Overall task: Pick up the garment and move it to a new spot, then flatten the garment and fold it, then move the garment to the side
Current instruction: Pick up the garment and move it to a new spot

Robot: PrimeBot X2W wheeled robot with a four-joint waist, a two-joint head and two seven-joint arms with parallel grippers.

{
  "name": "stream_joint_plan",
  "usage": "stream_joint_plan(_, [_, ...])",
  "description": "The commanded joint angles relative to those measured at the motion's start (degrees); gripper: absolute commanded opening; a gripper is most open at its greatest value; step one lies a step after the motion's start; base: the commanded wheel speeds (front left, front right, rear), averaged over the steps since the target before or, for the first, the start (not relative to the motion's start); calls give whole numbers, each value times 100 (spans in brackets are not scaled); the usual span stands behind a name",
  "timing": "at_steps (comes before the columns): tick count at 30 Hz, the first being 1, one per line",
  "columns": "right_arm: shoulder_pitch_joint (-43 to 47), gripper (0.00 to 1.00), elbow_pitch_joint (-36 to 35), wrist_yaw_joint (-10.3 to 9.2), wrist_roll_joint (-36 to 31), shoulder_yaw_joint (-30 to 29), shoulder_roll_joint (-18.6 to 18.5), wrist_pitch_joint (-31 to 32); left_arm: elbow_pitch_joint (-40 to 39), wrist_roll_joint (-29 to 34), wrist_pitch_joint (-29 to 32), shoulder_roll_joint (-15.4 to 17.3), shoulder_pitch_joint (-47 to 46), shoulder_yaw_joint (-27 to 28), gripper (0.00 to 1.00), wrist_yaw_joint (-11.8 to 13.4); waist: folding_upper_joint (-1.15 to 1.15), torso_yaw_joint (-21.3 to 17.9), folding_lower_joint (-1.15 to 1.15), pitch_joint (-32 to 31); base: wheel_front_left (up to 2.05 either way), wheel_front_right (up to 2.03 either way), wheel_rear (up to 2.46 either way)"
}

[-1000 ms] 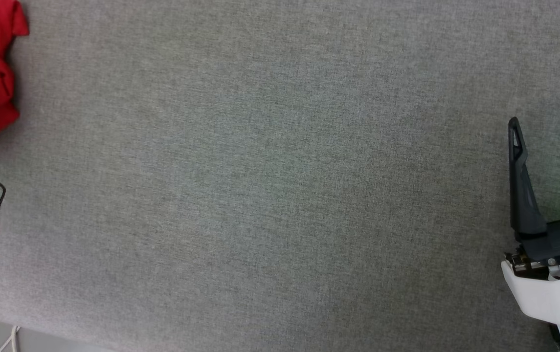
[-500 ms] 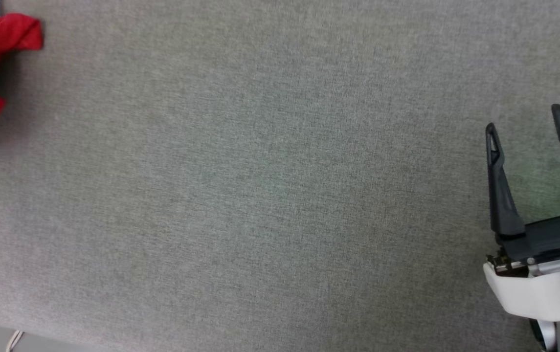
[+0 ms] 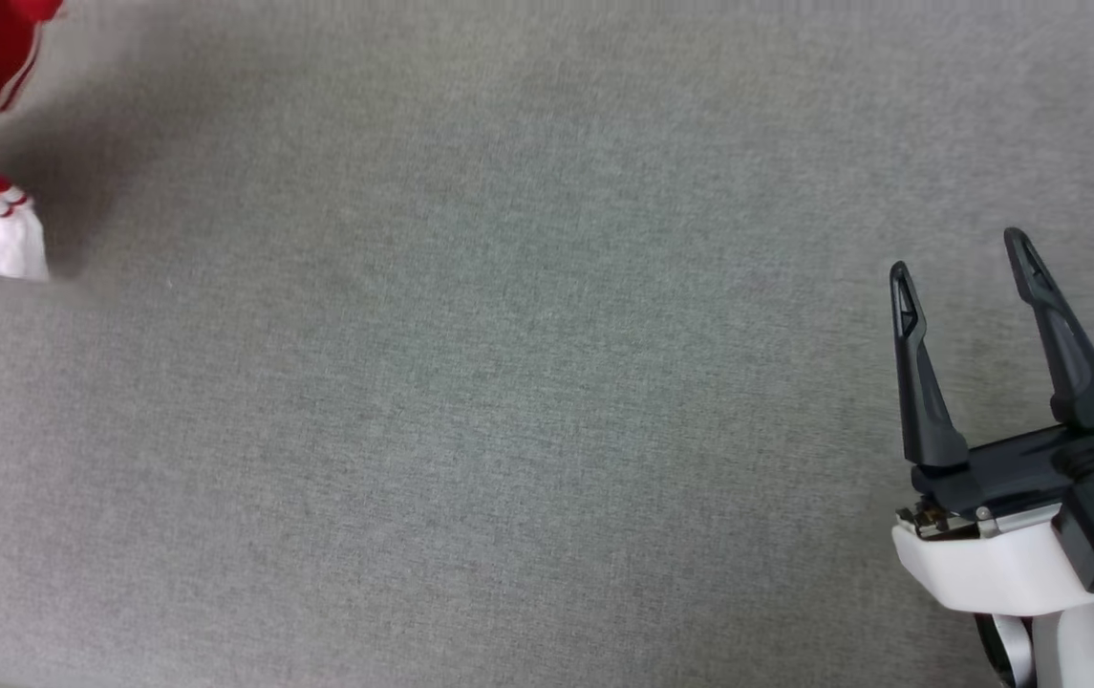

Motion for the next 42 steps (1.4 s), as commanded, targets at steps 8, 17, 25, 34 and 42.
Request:
stream_joint_plan(8, [124,100,141,-4,159,37,90,-14,-866,383,156,-261,-704,-495,0,16,0,-429,0,-556,0,0,0])
stream_joint_plan(17, [169,100,263,-3,499,55,97,-14,-1613,677,345,-951,-1188,-1022,0,17,0,-1115,0,-892,0,0,0])
stream_joint_plan(25, [257,100,333,-4,628,5,98,-14,-2055,781,303,-1603,-953,-1634,0,16,0,-1721,0,-995,0,0,0])
stream_joint_plan(34, [276,100,394,-4,711,-115,99,-14,-1880,782,25,-2428,126,-2593,0,16,0,-2019,0,-856,0,0,0])
stream_joint_plan(42, [176,100,469,-4,717,-203,98,-14,-1065,843,-424,-3041,1347,-3513,0,16,0,-2072,0,-692,0,0,0])
